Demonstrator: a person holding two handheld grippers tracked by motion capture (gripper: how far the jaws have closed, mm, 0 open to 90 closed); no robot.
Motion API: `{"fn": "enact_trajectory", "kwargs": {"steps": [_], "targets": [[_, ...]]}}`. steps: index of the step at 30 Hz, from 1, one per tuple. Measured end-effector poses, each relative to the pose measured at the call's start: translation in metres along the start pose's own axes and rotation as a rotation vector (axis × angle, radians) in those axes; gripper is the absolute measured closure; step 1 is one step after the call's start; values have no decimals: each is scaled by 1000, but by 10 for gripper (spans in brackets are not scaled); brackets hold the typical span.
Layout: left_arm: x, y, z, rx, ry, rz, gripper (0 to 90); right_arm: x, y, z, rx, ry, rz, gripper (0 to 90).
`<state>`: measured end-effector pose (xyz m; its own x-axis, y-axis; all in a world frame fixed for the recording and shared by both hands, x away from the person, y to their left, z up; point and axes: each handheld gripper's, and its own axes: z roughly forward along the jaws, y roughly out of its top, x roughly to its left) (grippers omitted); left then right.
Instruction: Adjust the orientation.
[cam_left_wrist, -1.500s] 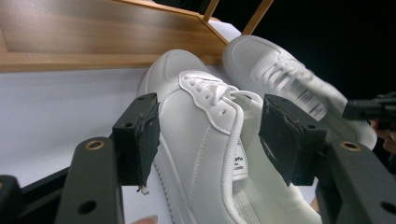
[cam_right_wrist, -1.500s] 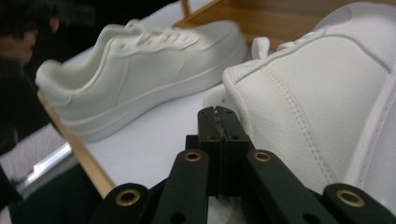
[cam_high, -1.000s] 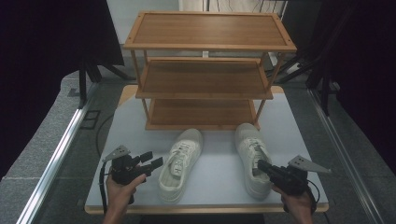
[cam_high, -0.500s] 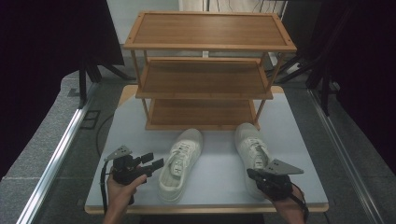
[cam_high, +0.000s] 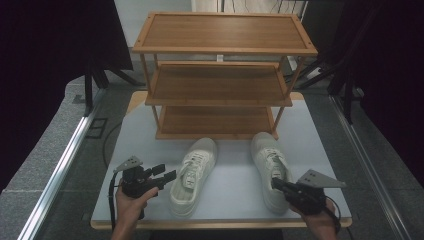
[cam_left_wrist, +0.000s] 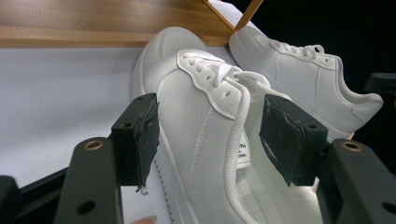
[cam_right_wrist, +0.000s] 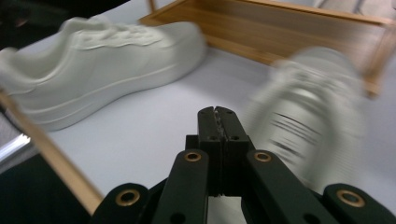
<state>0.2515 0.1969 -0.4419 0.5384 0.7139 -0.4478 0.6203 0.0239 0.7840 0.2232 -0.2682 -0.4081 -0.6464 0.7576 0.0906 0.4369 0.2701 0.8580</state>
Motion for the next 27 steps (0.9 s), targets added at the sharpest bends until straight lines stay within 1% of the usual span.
{"fn": "enact_trajectory", "kwargs": {"steps": [1, 2, 3, 4, 5, 6, 7, 8, 10, 12, 13, 16, 18, 19, 21, 24, 27], "targets": [[-1, 0, 0, 1, -2, 3, 375, 6, 1, 3, 8, 6, -16, 897], [-1, 0, 0, 3, -2, 5, 375, 14, 2, 9, 27, 19, -35, 897], [-2, 0, 0, 1, -5, 5, 375, 18, 2, 14, 40, 26, -41, 897], [-3, 0, 0, 0, -7, 5, 375, 23, 0, 22, 77, 23, -58, 897], [-3, 0, 0, -1, -10, 8, 375, 26, -2, 26, 101, 7, -71, 897], [-4, 0, 0, -2, -11, 9, 375, 27, -4, 32, 147, -32, -91, 898], [-4, 1, -1, -5, -11, 9, 375, 27, -5, 34, 168, -59, -102, 899], [-4, 1, -2, -5, -10, 6, 375, 25, -7, 35, 182, -80, -106, 900], [-2, 1, -2, -7, -8, 2, 375, 22, -7, 33, 195, -87, -98, 900], [-1, 1, -3, -7, -7, 0, 375, 19, -7, 31, 214, -126, -106, 900], [-1, 1, -3, -7, -3, -4, 375, 17, -7, 29, 218, -119, -96, 900], [-1, 2, -4, -13, -8, -1, 375, 4, -10, 22, 198, -76, -45, 900], [-1, 2, -5, -18, -8, -2, 375, -3, -11, 18, 187, -63, -25, 900], [0, 2, -6, -19, -8, -4, 375, -10, -12, 14, 173, -62, -14, 900], [0, 2, -6, -20, -6, -6, 375, -12, -13, 12, 168, -60, -8, 900], [1, 2, -6, -18, -7, -8, 375, -17, -14, 10, 155, -41, 4, 900], [1, 2, -5, -14, -9, -6, 375, -15, -13, 10, 138, -28, -7, 898]]}}
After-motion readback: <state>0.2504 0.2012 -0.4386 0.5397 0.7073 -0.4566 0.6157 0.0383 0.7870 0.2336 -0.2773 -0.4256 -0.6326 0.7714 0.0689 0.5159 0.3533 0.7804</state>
